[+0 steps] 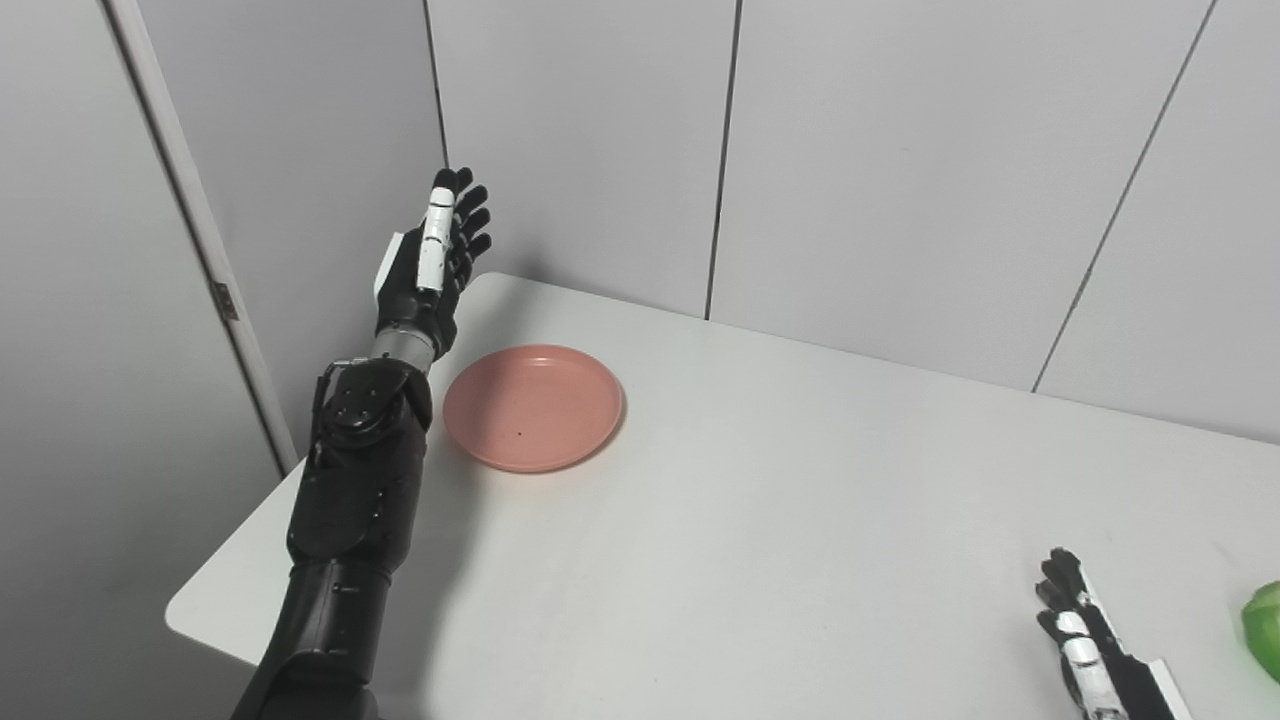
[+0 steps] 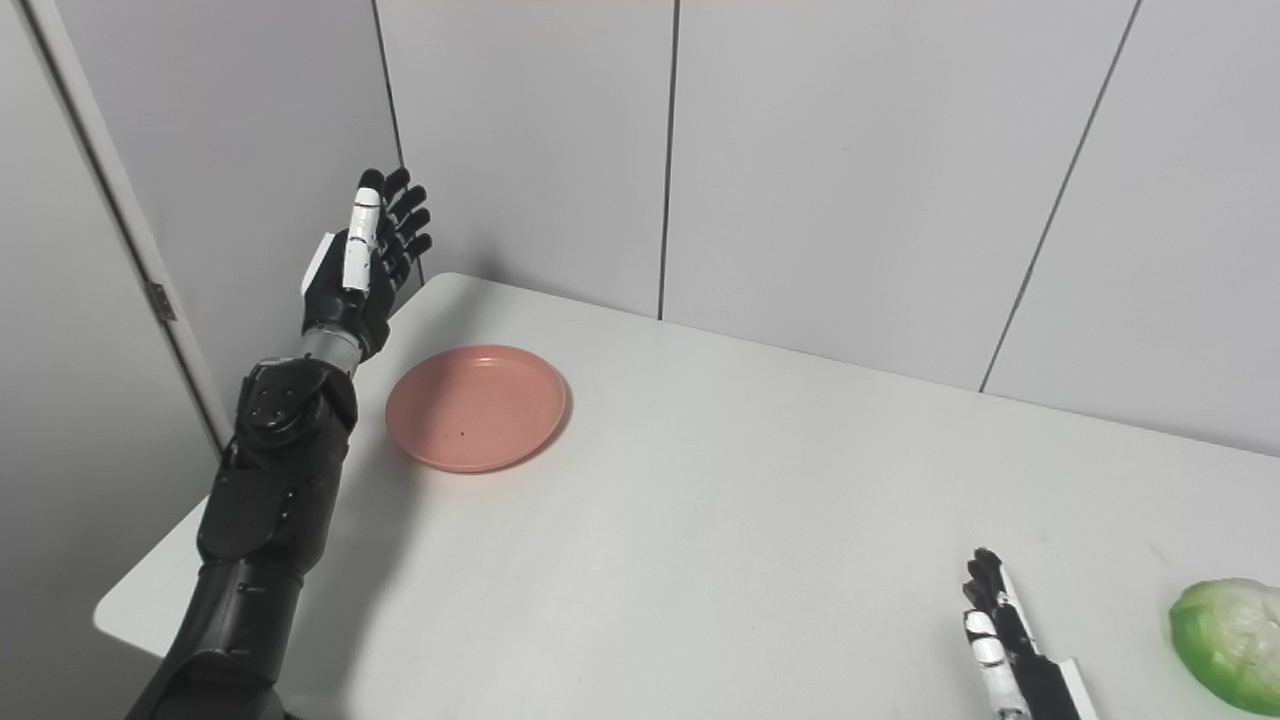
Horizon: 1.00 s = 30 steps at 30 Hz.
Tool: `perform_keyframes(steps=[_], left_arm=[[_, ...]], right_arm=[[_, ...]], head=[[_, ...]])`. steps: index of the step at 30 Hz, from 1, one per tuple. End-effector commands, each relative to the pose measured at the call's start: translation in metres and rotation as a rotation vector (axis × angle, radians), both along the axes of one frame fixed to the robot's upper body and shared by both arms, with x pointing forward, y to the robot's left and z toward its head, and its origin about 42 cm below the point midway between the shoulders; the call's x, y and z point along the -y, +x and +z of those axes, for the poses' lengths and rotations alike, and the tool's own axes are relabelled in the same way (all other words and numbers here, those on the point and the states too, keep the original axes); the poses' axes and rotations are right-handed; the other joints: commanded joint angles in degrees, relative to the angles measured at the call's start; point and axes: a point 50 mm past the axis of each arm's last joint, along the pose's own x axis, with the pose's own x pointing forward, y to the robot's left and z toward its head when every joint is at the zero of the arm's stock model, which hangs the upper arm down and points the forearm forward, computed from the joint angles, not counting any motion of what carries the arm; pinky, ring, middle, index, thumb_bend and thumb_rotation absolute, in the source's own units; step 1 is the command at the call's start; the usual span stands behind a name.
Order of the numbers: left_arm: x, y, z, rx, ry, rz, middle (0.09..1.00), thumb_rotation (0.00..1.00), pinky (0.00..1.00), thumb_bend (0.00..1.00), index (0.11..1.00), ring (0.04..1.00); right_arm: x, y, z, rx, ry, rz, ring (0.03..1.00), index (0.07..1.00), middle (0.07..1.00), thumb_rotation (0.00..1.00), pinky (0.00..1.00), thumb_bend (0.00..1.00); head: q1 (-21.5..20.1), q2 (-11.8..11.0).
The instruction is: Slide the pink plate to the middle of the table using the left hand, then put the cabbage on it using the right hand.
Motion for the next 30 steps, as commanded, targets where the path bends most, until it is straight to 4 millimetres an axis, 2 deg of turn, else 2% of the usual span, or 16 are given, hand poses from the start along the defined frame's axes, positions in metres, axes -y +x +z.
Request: perform_keyframes(steps=[1,12,18,30], left_arm=[[-0.013,0.008,0.033,0.106,0.034,0.014,0.935,1.0,0.92,0.59,0.91,0.942],[-0.043,0.011,0.01,0.066,-0.08,0.066,0.927,1.0,0.91,0.58,0.899,0.933],[-0.05,0.011,-0.001,0.052,-0.198,0.073,0.909,1.0,0.89,0.56,0.881,0.91],[-0.058,0.011,-0.025,-0.008,-0.261,0.113,0.879,1.0,0.84,0.52,0.866,0.873]], right_arm=[[0.006,-0.005,-0.004,-0.028,-0.005,-0.012,0.998,0.996,0.998,1.0,1.0,0.17],[0.009,-0.006,-0.001,-0.025,-0.011,-0.017,0.998,0.992,0.995,1.0,1.0,0.18],[0.012,-0.006,0.0,-0.023,0.005,-0.009,1.0,0.994,0.996,1.0,1.0,0.17],[0.015,-0.005,0.002,-0.033,0.03,0.004,1.0,1.0,1.0,1.0,1.0,0.14]], head=[[0.1,0.2],[0.5,0.8],[1.2,1.7],[1.9,2.3]])
